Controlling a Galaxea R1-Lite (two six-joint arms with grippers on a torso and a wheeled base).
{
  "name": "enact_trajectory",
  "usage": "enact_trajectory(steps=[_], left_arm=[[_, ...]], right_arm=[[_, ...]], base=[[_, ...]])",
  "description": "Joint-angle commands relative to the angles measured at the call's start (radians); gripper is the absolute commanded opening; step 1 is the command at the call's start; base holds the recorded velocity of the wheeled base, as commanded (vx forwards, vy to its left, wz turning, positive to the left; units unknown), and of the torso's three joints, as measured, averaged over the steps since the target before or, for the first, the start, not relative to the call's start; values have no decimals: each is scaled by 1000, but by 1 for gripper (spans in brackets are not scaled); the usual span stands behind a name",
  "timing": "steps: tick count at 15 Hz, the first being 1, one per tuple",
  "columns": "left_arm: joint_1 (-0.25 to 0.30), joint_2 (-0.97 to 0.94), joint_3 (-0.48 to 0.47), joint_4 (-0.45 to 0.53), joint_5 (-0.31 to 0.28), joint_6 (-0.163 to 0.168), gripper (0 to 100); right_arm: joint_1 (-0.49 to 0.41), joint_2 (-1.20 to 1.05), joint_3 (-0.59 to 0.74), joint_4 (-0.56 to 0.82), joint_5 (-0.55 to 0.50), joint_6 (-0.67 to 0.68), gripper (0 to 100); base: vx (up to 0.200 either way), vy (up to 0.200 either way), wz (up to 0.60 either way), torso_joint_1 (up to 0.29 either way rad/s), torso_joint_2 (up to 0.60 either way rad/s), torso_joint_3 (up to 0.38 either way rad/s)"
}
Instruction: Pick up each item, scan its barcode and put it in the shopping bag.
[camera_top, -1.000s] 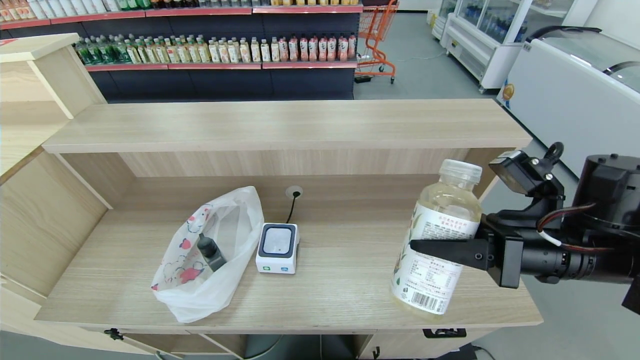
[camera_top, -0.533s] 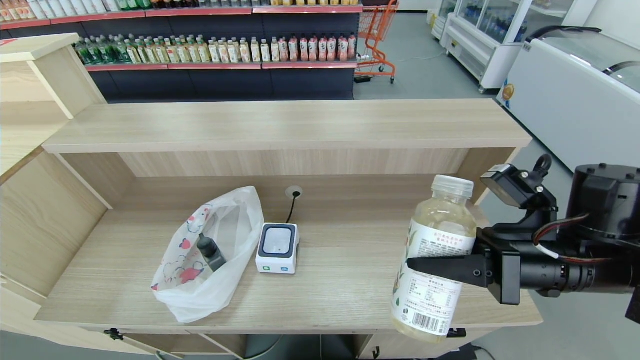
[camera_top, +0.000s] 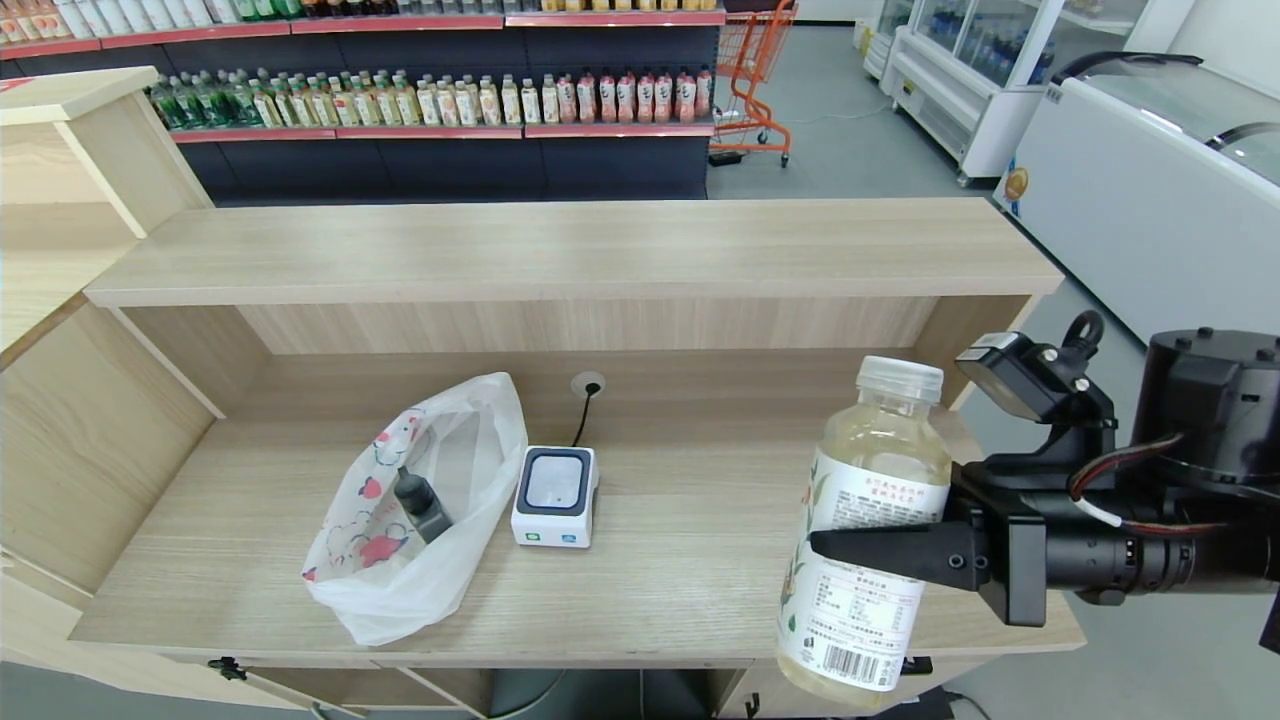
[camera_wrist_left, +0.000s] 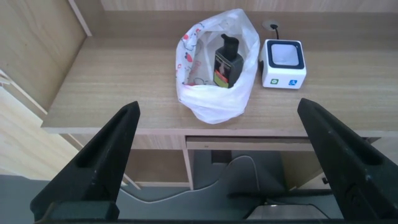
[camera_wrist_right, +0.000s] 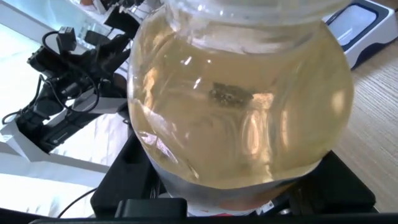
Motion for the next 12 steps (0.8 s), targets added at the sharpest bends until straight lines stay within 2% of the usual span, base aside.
enact_trajectory(steps=[1,10,12], left_arm=[[0,1,0,0,0,0,100],[0,1,0,0,0,0,100],[0,0,0,0,0,0,100]], right_arm=[[6,4,0,0,1,-1,0],[0,6,-3,-3,-4,-10,0],[-89,15,-11,-7,-57,-154,0]], base=[[0,0,0,0,0,0],[0,0,0,0,0,0],[0,0,0,0,0,0]])
